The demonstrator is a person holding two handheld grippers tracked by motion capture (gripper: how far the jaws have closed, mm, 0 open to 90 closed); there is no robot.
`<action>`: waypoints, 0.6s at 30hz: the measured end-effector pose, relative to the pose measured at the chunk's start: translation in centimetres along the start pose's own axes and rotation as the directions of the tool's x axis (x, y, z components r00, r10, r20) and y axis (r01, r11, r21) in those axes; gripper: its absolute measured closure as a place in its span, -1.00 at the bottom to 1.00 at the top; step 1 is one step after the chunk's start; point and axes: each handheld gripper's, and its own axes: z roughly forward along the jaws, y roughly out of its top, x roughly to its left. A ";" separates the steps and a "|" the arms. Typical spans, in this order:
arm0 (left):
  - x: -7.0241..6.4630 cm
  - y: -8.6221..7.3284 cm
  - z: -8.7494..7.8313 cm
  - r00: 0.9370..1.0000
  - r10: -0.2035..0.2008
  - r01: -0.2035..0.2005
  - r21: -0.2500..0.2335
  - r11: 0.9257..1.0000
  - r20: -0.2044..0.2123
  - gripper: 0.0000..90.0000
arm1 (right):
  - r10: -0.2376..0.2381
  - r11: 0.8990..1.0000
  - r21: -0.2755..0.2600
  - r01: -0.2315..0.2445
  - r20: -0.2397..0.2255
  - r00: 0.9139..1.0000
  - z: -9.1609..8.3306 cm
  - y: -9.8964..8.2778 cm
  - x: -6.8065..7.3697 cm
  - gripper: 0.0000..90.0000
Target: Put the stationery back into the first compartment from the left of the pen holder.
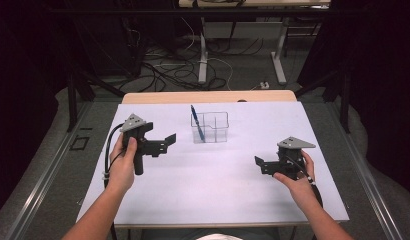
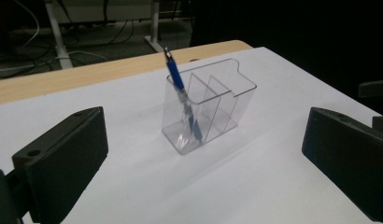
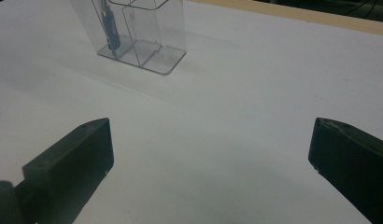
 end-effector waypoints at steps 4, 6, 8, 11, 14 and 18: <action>0.7 -1.3 -0.9 0.998 -0.049 0.050 0.020 0.999 -0.031 -0.99 | 0.002 1.000 0.003 -0.002 0.001 1.000 0.1 0.0 0.0 -1.00; 1.0 -1.8 -1.3 0.997 -0.069 0.070 0.015 0.997 -0.044 -0.99 | 0.004 1.000 0.006 -0.004 0.002 1.000 0.1 0.0 0.0 -1.00; 1.4 -2.4 -1.7 0.995 -0.083 0.083 0.014 0.996 -0.049 -0.99 | 0.004 1.000 0.005 -0.005 0.005 1.000 0.1 0.0 0.0 -1.00; 1.9 -3.2 -1.8 0.993 -0.102 0.104 0.021 0.994 -0.064 -0.98 | 0.003 1.000 0.006 -0.003 0.000 1.000 0.2 -0.1 -0.1 -1.00; 2.3 -3.9 -2.0 0.991 -0.113 0.115 0.022 0.993 -0.075 -0.98 | 0.002 1.000 0.008 -0.002 0.002 1.000 0.2 -0.1 -0.2 -1.00; 2.6 -4.7 -2.0 0.989 -0.120 0.122 0.021 0.992 -0.084 -0.97 | 0.002 1.000 0.009 -0.002 0.004 1.000 0.2 -0.1 -0.2 -1.00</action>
